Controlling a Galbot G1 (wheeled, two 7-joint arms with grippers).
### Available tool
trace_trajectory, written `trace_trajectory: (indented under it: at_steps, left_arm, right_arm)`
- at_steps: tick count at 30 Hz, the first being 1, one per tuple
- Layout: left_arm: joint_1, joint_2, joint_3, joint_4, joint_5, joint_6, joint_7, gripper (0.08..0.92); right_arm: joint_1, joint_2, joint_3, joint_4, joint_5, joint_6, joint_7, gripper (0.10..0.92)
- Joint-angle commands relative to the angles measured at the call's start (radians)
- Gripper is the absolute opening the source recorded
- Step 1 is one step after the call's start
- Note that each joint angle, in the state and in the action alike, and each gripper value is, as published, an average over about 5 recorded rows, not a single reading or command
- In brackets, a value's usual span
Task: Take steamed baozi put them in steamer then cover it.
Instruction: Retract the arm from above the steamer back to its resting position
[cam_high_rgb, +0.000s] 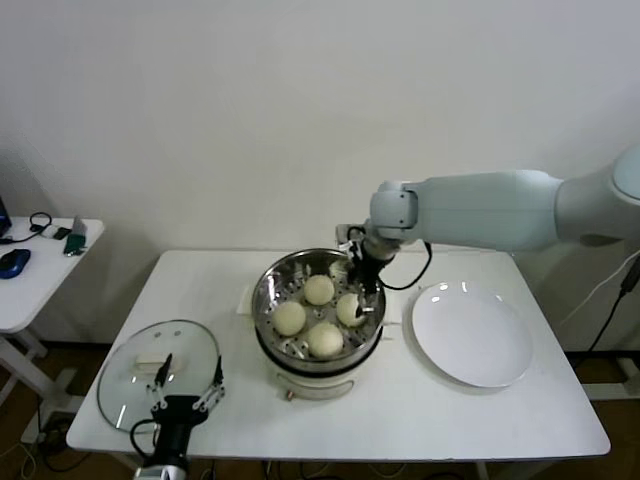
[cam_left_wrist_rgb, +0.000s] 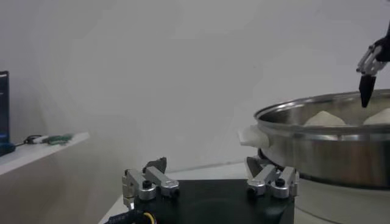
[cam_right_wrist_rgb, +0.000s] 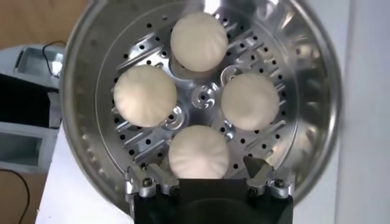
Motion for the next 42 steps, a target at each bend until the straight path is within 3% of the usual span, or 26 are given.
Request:
trace_trajectory:
  at_steps: [1,11,20,25,31,38,42]
  left_arm:
    - [0.001,-0.004,0.0,-0.009,0.005,-0.001,-0.002,0.823]
    - [0.011,-0.003,-0.006,-0.042,0.013,0.009,-0.003,0.823]
    - [-0.007,-0.036,0.003,-0.081,0.088,0.031,0.0,0.823]
    - [-0.005,-0.029,-0.005,-0.11,0.122,0.075,-0.001,0.823]
    - [0.009,-0.03,-0.012,-0.16,0.223,0.156,0.003,0.823]
    - [-0.004,-0.015,-0.031,-0.162,0.433,0.201,0.003,0.823]
    - [-0.002,-0.006,-0.067,-0.161,0.703,0.222,0.018,0.823]
  right_arm:
    - [0.026,-0.232,0.108,0.063,0.055,0.166,0.088,0.823]
    - [-0.278,-0.573,0.43,0.166,0.052,0.477,0.411,0.823]
    - [-1.032,-0.712,1.179,0.237,-0.126,0.571,0.656,0.823]
    - [-1.405,-0.684,1.571,0.263,-0.193,0.587,0.714,0.823]
    - [-1.773,-0.549,1.973,0.301,-0.267,0.584,0.734,0.823]
    - [-2.018,-0.375,2.238,0.352,-0.332,0.544,0.736,0.823]
    - [-2.12,-0.286,2.344,0.388,-0.359,0.503,0.735,0.823]
